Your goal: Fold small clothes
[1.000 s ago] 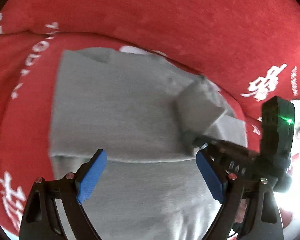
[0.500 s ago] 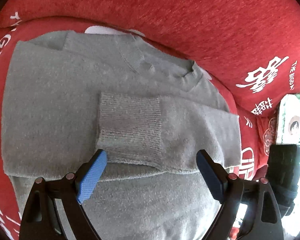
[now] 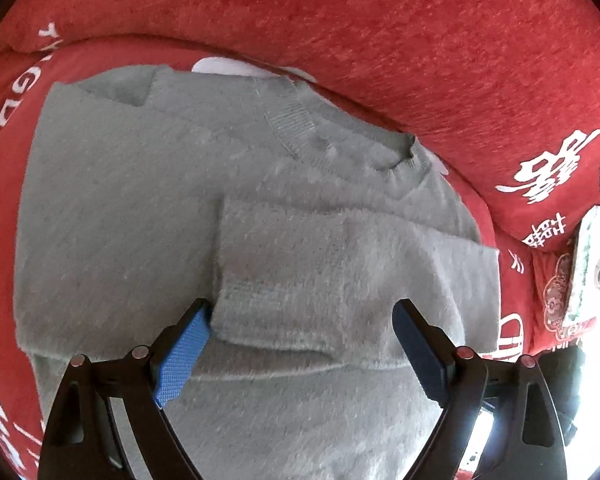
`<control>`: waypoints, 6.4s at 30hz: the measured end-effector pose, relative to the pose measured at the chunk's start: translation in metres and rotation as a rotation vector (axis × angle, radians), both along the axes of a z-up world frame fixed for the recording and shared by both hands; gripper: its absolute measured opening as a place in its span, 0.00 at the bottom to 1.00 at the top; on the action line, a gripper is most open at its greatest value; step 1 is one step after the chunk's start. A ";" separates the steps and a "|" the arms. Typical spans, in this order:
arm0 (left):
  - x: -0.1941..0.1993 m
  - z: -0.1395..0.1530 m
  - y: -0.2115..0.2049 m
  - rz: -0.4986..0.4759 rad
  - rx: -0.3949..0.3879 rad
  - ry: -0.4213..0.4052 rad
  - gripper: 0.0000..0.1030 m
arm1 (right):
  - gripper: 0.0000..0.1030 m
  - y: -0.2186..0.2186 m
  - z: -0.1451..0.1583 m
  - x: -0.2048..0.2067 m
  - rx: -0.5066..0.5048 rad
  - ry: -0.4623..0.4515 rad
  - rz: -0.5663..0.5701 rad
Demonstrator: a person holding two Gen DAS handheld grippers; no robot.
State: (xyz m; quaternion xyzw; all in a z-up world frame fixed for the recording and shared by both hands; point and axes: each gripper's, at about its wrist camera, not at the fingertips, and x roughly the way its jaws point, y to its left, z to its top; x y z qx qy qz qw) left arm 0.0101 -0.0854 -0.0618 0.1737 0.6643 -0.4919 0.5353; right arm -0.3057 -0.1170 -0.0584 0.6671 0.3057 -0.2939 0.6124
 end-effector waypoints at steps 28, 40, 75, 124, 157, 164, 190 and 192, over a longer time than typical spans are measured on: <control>0.013 0.079 -0.030 -0.014 -0.244 -0.018 0.14 | 0.07 -0.040 0.038 -0.011 -0.367 0.463 -0.017; 0.027 -0.001 0.017 0.043 -0.057 -0.031 0.14 | 0.19 -0.009 0.027 -0.060 -0.232 0.293 0.003; 0.016 0.008 0.018 -0.074 -0.041 -0.220 0.15 | 0.22 -0.065 0.001 -0.088 -0.068 0.115 -0.153; 0.022 0.005 0.044 -0.106 0.072 -0.372 0.15 | 0.09 -0.120 -0.023 -0.055 -0.079 0.204 -0.095; -0.044 0.050 0.090 -0.190 0.216 -0.449 0.78 | 0.40 0.028 0.025 -0.009 0.021 0.262 0.139; -0.056 0.056 0.120 -0.126 0.231 -0.454 0.78 | 0.43 0.033 0.013 -0.023 0.050 0.156 0.222; -0.047 -0.004 0.329 -0.097 0.272 -0.179 0.78 | 0.45 0.212 -0.062 -0.071 0.177 0.329 0.505; -0.049 -0.019 0.336 -0.104 0.287 -0.150 0.78 | 0.45 0.218 -0.070 -0.073 0.170 0.328 0.497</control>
